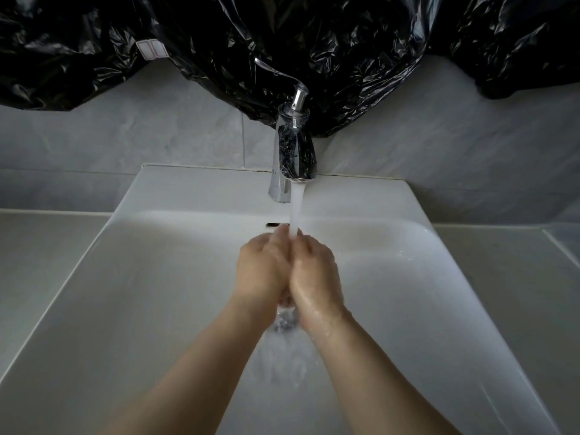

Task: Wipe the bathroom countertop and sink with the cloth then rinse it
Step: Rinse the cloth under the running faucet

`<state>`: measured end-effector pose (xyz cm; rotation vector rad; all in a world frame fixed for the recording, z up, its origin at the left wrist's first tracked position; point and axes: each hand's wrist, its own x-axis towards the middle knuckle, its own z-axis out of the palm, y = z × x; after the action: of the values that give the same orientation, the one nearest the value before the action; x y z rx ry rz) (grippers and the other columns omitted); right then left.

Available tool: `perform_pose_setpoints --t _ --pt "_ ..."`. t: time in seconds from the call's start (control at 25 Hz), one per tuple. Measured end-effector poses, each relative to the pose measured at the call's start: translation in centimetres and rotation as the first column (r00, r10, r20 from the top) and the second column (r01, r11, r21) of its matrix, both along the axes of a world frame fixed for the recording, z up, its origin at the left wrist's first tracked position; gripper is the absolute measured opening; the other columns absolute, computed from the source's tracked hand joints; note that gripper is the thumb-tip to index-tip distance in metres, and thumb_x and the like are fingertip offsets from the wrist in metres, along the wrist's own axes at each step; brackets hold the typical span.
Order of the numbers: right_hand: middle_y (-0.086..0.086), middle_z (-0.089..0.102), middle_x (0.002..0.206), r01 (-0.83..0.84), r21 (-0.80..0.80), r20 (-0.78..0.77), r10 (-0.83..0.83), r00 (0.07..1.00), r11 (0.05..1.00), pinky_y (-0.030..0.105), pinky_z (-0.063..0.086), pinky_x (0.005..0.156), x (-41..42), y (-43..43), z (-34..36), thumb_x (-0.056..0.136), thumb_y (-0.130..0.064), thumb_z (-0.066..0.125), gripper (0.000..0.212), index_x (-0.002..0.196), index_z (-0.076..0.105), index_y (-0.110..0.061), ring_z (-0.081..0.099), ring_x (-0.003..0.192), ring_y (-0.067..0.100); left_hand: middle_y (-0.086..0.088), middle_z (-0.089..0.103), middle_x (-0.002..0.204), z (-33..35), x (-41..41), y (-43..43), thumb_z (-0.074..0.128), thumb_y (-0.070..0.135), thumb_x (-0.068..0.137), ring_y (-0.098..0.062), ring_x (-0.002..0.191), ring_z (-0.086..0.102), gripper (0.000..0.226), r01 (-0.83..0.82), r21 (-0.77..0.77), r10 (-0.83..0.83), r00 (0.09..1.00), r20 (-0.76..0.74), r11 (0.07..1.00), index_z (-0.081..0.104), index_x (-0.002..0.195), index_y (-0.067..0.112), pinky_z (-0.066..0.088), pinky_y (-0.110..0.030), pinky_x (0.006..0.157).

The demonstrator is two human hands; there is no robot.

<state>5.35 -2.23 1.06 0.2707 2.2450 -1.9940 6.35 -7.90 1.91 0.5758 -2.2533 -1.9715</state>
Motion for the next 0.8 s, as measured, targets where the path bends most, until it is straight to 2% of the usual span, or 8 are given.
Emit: perform_pose_setpoints --t 0.08,0.16,0.24,0.32,0.48,0.6,0.68,0.8 --pt "0.003 0.061 0.058 0.004 -0.050 0.092 0.001 0.996 0.999 0.028 0.046 0.047 -0.4 0.7 0.0 0.093 -0.042 0.046 0.038 0.068 0.060 -0.018 0.062 0.057 0.024 0.001 0.050 0.049 -0.3 0.1 0.0 0.055 0.026 0.091 -0.009 0.040 0.049 0.029 -0.045 -0.088 0.036 0.994 -0.100 0.995 0.048 0.069 0.009 0.038 -0.022 0.042" --pt "0.007 0.062 0.065 -0.033 -0.108 0.089 0.043 0.995 0.994 0.027 0.044 0.048 -0.2 1.6 0.1 0.095 -0.036 0.050 0.023 0.086 0.055 -0.014 0.057 0.050 0.018 0.000 0.056 0.061 -0.1 0.5 -0.5 0.063 0.023 0.086 -0.011 0.046 0.054 0.016 -0.028 0.004 0.028 0.984 -0.174 1.000 0.050 0.086 0.012 0.043 -0.023 0.044" --pt "0.013 0.068 0.083 -0.076 -0.255 0.113 0.107 0.988 0.964 0.034 0.053 0.060 -0.1 2.3 -0.1 0.090 -0.025 0.062 0.022 0.104 0.049 -0.013 0.066 0.060 0.022 0.002 0.056 0.080 -0.3 0.7 -1.4 0.063 0.007 0.085 -0.011 0.059 0.056 0.017 -0.022 0.060 0.033 0.981 -0.189 0.998 0.053 0.090 0.020 0.047 -0.022 0.050" --pt "0.019 0.070 0.100 -0.139 -0.337 0.137 0.195 0.971 0.931 0.039 0.056 0.069 -0.1 2.5 -0.3 0.081 -0.010 0.069 0.037 0.114 0.051 -0.009 0.070 0.074 0.029 0.002 0.060 0.078 -0.5 0.7 -2.4 0.059 0.001 0.085 -0.018 0.064 0.056 0.022 -0.066 0.008 0.066 0.982 -0.175 0.998 0.058 0.082 0.023 0.047 -0.027 0.055" --pt "0.008 0.068 0.070 -0.162 -0.118 0.040 0.167 0.985 0.980 0.033 0.049 0.058 0.4 2.1 0.0 0.081 -0.022 0.067 0.011 0.080 0.062 -0.012 0.063 0.063 0.028 0.006 0.066 0.082 -0.2 0.5 -3.3 0.057 0.009 0.086 -0.016 0.081 0.063 0.019 -0.180 -0.197 0.132 0.963 -0.237 0.964 0.061 0.077 0.025 0.051 -0.033 0.073" --pt "0.012 0.056 0.058 -0.101 -0.253 0.076 0.124 0.989 0.962 0.029 0.048 0.046 1.0 1.7 0.3 0.087 -0.017 0.058 0.013 0.077 0.056 -0.009 0.055 0.050 0.029 0.007 0.061 0.090 1.8 0.7 -3.4 0.055 0.007 0.085 -0.012 0.088 0.058 0.017 -0.327 -0.345 0.120 0.855 -0.504 0.880 0.062 0.084 0.022 0.047 -0.027 0.083" --pt "0.007 0.061 0.061 -0.103 -0.123 0.049 0.109 0.993 0.987 0.038 0.057 0.058 1.0 1.6 -0.4 0.083 -0.027 0.058 0.011 0.074 0.059 -0.020 0.063 0.061 0.031 0.008 0.058 0.094 4.4 0.1 -3.3 0.055 0.013 0.083 -0.013 0.092 0.053 0.014 -0.389 -0.437 0.000 0.747 -0.665 0.811 0.067 0.088 0.018 0.039 -0.018 0.083" --pt "-0.010 0.058 0.064 -0.118 0.078 -0.026 0.120 0.992 0.990 0.027 0.047 0.067 1.2 1.8 -0.5 0.083 -0.033 0.062 0.013 0.075 0.059 -0.024 0.059 0.069 0.013 0.004 0.058 0.123 8.3 -1.7 -2.9 0.054 0.030 0.083 -0.025 0.111 0.045 0.022 -0.419 -0.686 -0.282 0.690 -0.666 0.595 0.070 0.097 0.023 0.027 -0.025 0.089"
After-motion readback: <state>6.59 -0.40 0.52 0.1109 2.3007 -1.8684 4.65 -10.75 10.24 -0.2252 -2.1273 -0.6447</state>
